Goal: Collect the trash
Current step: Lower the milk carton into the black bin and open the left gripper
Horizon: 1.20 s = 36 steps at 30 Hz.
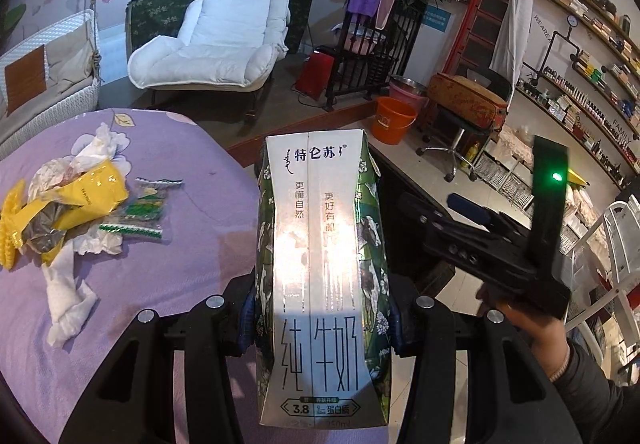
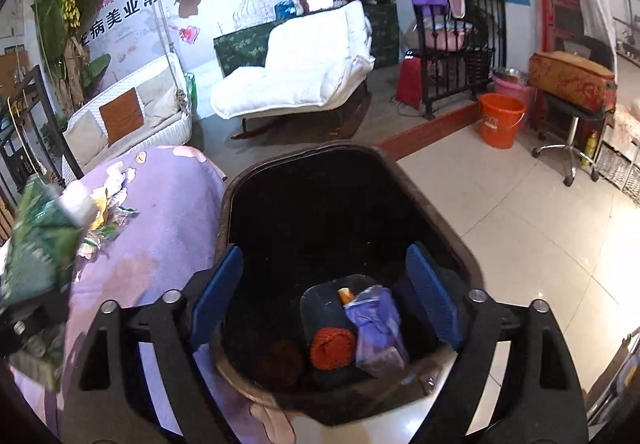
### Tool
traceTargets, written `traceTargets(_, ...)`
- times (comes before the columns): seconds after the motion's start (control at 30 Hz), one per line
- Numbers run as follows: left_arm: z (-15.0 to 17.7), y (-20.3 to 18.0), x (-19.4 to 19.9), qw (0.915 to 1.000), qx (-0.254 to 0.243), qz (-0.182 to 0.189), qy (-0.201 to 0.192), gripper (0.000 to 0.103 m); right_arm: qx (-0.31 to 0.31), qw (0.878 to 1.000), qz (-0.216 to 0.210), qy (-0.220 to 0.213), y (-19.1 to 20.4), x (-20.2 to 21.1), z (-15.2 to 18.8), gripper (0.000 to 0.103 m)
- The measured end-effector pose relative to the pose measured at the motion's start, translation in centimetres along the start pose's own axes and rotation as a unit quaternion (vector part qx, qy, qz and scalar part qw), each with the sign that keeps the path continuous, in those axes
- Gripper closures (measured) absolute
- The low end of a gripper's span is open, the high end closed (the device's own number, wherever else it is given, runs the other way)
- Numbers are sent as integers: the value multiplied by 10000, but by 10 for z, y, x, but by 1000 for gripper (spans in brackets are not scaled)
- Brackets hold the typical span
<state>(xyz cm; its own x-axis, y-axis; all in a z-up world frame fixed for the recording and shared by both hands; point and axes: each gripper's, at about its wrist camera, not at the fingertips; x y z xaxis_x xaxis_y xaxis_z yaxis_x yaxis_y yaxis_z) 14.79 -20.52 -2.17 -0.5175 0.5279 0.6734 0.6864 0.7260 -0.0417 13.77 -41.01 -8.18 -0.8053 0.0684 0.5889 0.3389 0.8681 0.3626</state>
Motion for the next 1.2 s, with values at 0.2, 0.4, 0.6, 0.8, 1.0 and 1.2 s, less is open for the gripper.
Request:
traceTargets(0.2, -12, -14, -18, 9998, -111, 144, 93, 54, -81, 9995, 210, -214, -16, 29, 8, 16)
traceTargets(0.4, -25, -23, -45, 9990, -94, 318, 294, 54, -247, 9979, 427, -420, -40, 55, 10, 15)
traceTargets(0.6, -35, -28, -76, 9976, -34, 399, 573, 54, -443, 9951, 598, -651, -57, 77, 11, 15)
traceTargets(0.8, -42, -30, -102, 9956, 47, 475, 811, 54, -578, 9933, 665, -752, -66, 91, 9, 15)
traceTargets(1.0, -45, -37, -117, 9928, 72, 636, 1015, 45, -735, 9908, 763, -846, -76, 99, 8, 10)
traceTargets(1.2, -46, -43, -109, 9945, -117, 572, 872, 20, -991, 9874, 874, -871, -88, 100, 7, 9)
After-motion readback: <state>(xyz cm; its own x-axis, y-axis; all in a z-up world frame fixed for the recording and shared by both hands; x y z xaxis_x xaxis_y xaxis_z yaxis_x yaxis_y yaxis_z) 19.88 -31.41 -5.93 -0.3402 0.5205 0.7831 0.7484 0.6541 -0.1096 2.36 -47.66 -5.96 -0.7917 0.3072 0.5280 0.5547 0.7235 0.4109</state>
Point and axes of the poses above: each gripper's, at about its wrist camera, not at the fingertips, and x roughly against the way its jaws point, y to its left, z to its underside, and after that the axes turned 11 degrees about -x, right-handed
